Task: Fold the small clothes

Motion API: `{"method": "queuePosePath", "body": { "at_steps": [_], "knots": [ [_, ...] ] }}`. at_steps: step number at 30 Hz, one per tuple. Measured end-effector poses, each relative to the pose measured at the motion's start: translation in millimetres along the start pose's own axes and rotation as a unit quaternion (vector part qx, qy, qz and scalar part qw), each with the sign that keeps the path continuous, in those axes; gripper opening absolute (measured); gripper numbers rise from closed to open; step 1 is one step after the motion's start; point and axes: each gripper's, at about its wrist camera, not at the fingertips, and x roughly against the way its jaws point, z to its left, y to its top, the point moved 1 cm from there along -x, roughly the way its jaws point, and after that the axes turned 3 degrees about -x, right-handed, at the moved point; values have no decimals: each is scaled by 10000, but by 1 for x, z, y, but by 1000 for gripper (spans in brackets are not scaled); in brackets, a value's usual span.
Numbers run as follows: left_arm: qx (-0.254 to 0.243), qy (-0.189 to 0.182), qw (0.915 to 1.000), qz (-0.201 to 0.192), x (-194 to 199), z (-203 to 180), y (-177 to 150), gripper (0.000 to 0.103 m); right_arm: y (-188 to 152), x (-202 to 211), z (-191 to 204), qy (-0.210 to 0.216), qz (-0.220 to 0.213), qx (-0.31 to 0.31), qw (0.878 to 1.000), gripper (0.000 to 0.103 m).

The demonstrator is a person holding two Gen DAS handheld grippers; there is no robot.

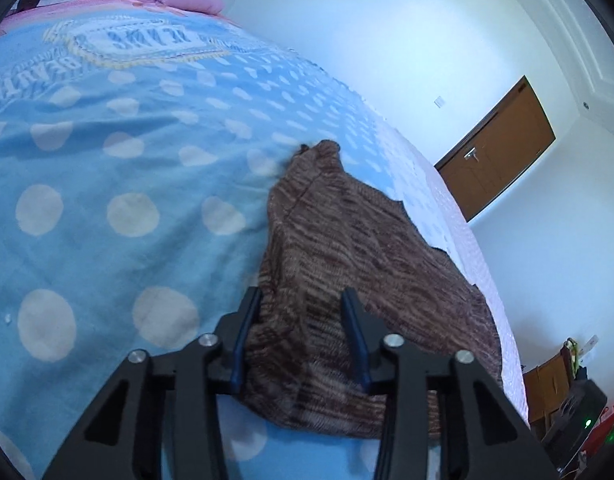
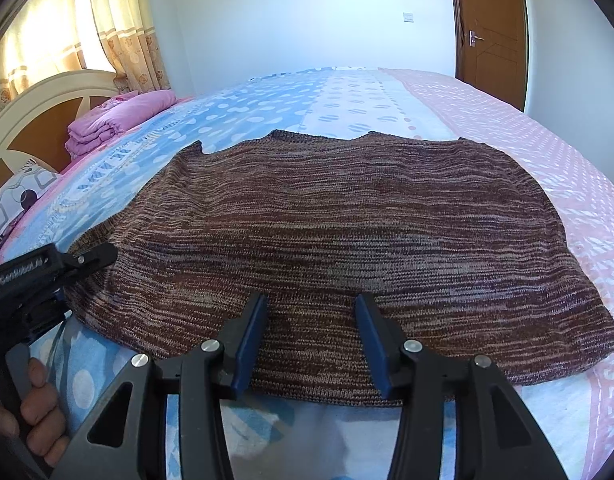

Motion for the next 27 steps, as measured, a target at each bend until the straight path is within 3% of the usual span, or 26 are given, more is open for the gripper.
{"method": "queuePosePath", "body": {
  "at_steps": [4,6,7,9,16,20,25,27],
  "knots": [
    [-164,19,9999,-29,0,-3,-2,40,0,0,1,-37,12,24,10000,48],
    [-159,-86,9998,-37,1,-1,-4,26,4,0,4,-108,136,97,9998,48],
    [-143,-136,9998,-34,1,1,-4,23,9,1,6,-70,151,91,9998,47],
    [-127,-220,9997,-63,3,3,-5,20,20,4,11,102,65,45,9999,38],
    [-331,-187,9990,-248,10,-3,-9,19,62,-28,46,249,66,215,9994,37],
    [-157,-306,9992,-197,6,4,-9,19,58,-60,61,227,474,568,9970,38],
    [-78,-436,9988,-213,5,7,-9,19,72,-63,70,155,681,876,9937,40],
    [-39,-462,9986,-240,6,8,-10,19,86,-64,74,434,658,677,9946,43]
  ]
}}
